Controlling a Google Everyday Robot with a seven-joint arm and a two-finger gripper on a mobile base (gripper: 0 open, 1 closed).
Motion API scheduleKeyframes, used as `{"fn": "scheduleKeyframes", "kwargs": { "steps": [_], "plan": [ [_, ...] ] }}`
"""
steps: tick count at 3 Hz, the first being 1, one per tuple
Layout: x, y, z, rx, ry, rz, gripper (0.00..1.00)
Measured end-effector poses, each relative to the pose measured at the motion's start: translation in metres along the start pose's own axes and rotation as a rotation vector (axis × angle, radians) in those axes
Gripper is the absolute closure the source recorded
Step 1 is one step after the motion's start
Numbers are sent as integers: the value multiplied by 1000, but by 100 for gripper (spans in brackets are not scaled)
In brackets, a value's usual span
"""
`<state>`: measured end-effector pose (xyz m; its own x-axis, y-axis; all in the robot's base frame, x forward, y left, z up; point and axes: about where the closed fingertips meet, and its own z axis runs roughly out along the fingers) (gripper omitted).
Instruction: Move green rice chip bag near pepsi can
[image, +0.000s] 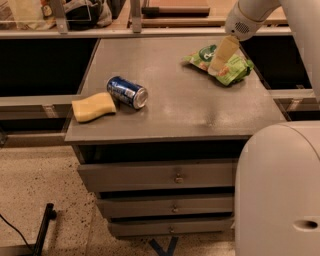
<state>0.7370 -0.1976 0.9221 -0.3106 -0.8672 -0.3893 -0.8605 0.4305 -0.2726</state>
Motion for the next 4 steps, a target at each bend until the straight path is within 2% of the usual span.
{"fn": "scheduleKeyframes", "kwargs": {
  "steps": [1, 2, 4],
  "plan": [
    [10, -11, 23, 14, 0, 101, 0],
    [17, -24, 36, 52, -6, 171, 0],
    [26, -46, 63, 134, -20, 218, 0]
  ]
}}
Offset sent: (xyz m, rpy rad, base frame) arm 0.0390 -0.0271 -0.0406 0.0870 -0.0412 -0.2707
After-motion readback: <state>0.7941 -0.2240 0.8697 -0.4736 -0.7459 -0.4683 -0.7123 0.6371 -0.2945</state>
